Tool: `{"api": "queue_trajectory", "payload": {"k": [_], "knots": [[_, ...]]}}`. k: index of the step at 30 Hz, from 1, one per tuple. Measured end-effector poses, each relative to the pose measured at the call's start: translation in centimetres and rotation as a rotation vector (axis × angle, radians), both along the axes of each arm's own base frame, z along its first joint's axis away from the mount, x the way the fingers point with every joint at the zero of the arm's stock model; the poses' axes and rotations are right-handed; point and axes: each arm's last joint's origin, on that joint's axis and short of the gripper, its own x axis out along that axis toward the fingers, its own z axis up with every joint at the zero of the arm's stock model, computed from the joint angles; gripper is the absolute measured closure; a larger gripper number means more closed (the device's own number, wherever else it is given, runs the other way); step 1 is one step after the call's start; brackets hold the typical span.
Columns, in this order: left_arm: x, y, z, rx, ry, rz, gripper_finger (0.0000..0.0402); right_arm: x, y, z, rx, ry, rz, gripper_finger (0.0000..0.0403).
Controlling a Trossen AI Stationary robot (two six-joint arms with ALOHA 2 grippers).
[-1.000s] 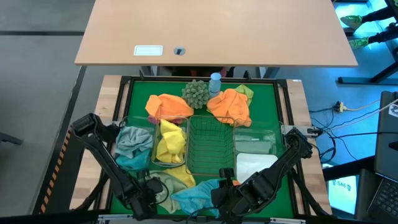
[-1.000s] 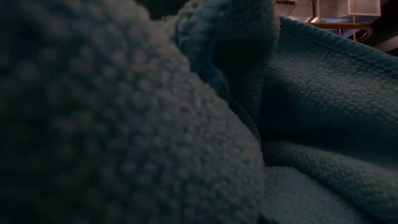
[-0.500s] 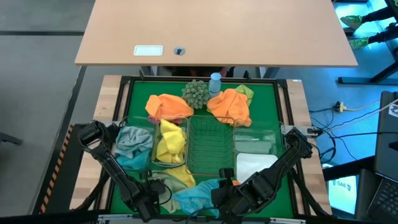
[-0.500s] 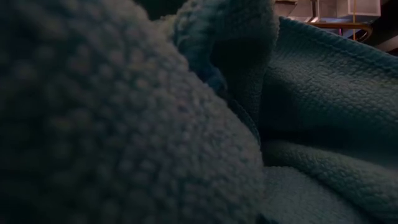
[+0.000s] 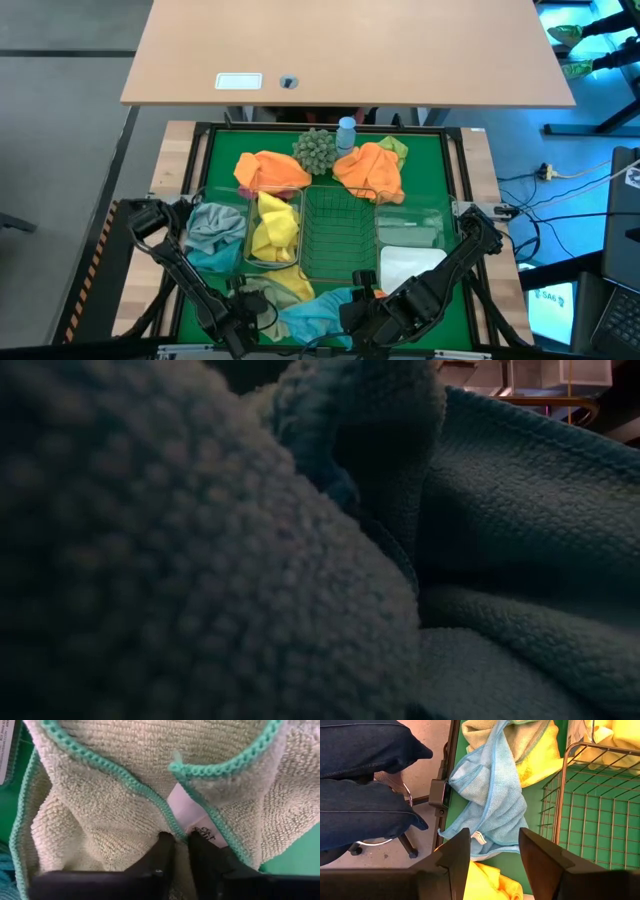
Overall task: Sort microfiber towel by color & place in baskets
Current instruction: Put the bottom left green microfiber cloth into the black wire basket
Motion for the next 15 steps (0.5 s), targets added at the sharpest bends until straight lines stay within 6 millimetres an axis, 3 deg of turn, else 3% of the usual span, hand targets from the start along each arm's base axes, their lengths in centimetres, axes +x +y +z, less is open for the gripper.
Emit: {"api": "queue_trajectory", "payload": {"k": [4, 15], "knots": [[0.0, 0.0, 0.0, 0.000, 0.004, -0.001, 0.0394, 0.0, 0.0, 0.0, 0.000, 0.000, 0.000, 0.0235], [0.0, 0.0, 2.1, -0.027, -0.016, -0.002, 0.0401, 0.0, 0.0, 0.0, 0.000, 0.000, 0.000, 0.0235]]}}
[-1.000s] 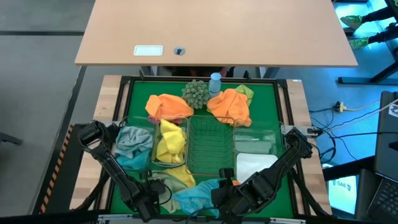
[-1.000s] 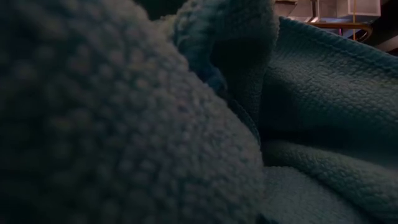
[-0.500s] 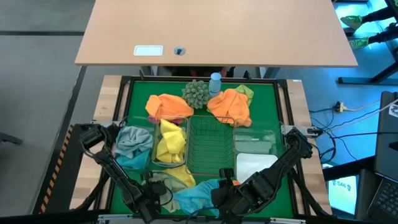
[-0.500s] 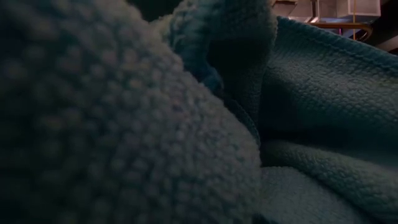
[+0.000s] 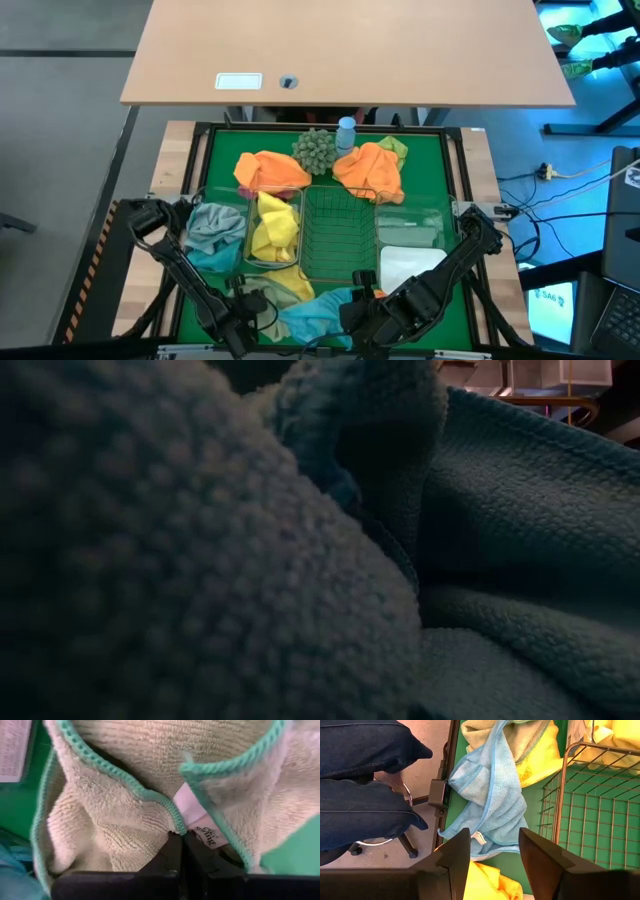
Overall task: Sort microfiber towel by color & place in baskets
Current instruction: Put the bottom left green microfiber cloth into the black wire basket
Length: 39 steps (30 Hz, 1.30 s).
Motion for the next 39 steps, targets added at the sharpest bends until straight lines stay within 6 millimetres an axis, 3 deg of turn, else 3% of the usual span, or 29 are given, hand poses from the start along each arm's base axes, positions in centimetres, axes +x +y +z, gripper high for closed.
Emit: {"api": "queue_trajectory", "payload": {"k": [12, 21, 33, 39], "knots": [[-0.4, 0.6, 3.6, -0.065, -0.078, -0.022, 0.0401, 0.0, 0.0, 0.0, 0.000, 0.000, 0.000, 0.0235], [-1.7, 2.1, 9.0, -0.183, -0.205, -0.019, 0.0401, 0.0, 0.0, 0.0, 0.000, 0.000, 0.000, 0.0235], [-3.5, 5.8, 17.9, -0.259, -0.683, 0.008, 0.0402, 0.0, 0.0, 0.0, -0.004, 0.001, 0.004, 0.0235], [-3.9, 7.3, 21.3, -0.231, -0.914, -0.010, 0.0401, -0.2, -0.1, 0.2, -0.007, 0.003, 0.045, 0.0235]]}}
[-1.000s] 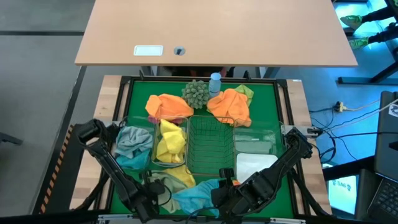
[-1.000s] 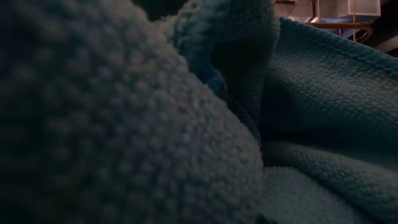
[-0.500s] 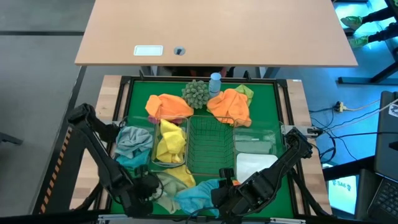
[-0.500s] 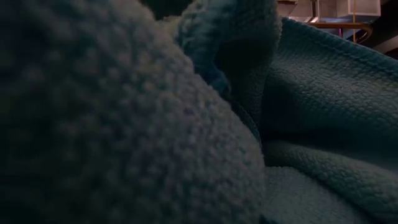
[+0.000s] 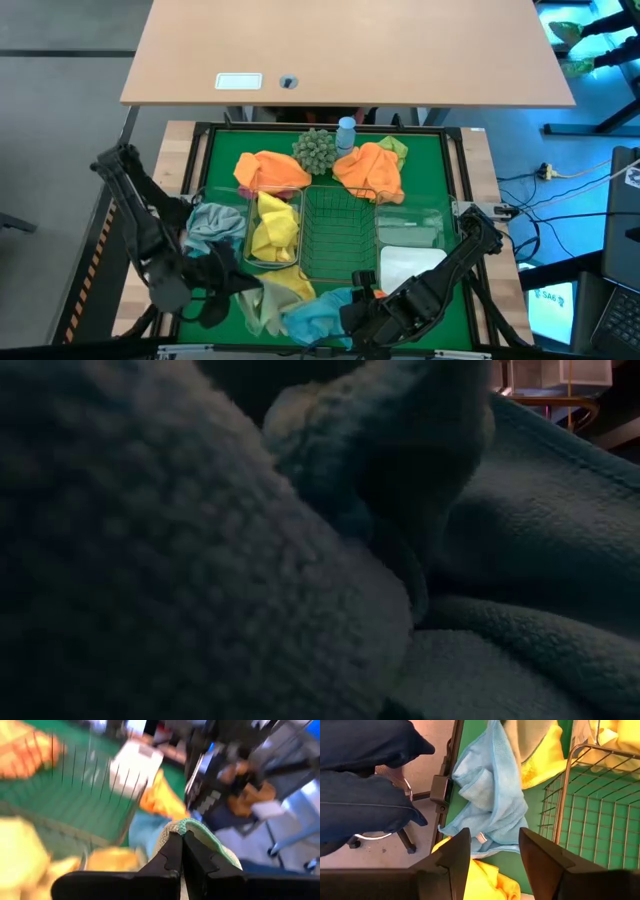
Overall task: Sort microfiber towel by color & place in baskets
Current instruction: Put the bottom left green microfiber cloth into the black wire basket
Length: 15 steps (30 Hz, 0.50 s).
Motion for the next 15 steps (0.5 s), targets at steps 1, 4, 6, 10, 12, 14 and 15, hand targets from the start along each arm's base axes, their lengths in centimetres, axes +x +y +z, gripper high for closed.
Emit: {"api": "queue_trajectory", "payload": {"k": [1, 4, 6, 10, 12, 14, 15], "knots": [[0.0, 0.2, 0.5, 0.009, -0.035, 0.001, 0.0401, -0.1, -0.1, 0.2, -0.001, -0.002, 0.009, 0.0235], [0.5, 0.6, 1.8, 0.042, -0.140, 0.006, 0.0401, -0.6, -0.4, 0.9, -0.006, -0.011, 0.026, 0.0235], [1.1, 0.8, 2.6, 0.063, -0.206, 0.000, 0.0401, -1.0, -0.8, 1.4, -0.016, -0.010, 0.036, 0.0235], [2.5, 1.6, 4.5, 0.071, -0.349, -0.029, 0.0401, -1.7, -1.5, 2.0, -0.065, -0.010, 0.023, 0.0235], [3.1, 2.2, 5.3, 0.068, -0.419, -0.049, 0.0401, -2.0, -1.9, 2.3, -0.097, -0.014, 0.012, 0.0235], [3.8, 2.8, 6.1, 0.060, -0.484, -0.064, 0.0401, -2.4, -2.3, 2.4, -0.135, -0.002, 0.003, 0.0235], [4.1, 3.2, 6.4, 0.050, -0.517, -0.067, 0.0401, -2.5, -2.5, 2.4, -0.154, 0.006, 0.000, 0.0235]]}}
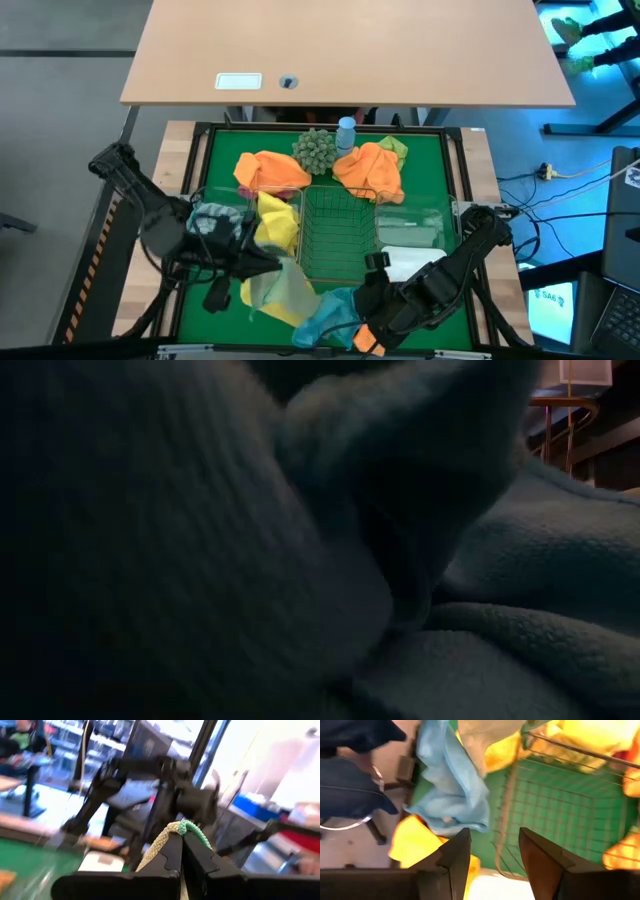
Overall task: Sort microfiber towel by color & place in baskets
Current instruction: Put the bottom left green microfiber cloth into the black wire basket
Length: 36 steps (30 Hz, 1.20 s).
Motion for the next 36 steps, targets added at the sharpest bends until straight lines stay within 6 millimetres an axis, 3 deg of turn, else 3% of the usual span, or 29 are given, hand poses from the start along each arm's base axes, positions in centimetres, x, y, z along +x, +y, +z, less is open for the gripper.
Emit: {"api": "queue_trajectory", "payload": {"k": [15, 22, 29, 36], "knots": [[3.7, 8.3, 3.2, -0.071, -0.337, 0.046, 0.0401, -0.4, -0.4, -0.2, -0.075, 0.041, 0.036, 0.0235], [4.6, 11.8, 3.4, -0.057, -0.365, 0.128, 0.0401, -0.4, -0.4, -0.2, -0.077, 0.041, 0.040, 0.0235], [7.5, 12.1, 0.9, -0.018, -0.249, 0.154, 0.0401, -0.4, -0.4, -0.2, -0.077, 0.042, 0.040, 0.0235], [11.3, 11.0, -3.0, -0.061, -0.099, 0.009, 0.0401, -0.5, -0.3, -0.3, -0.022, 0.086, 0.064, 0.0235]]}}
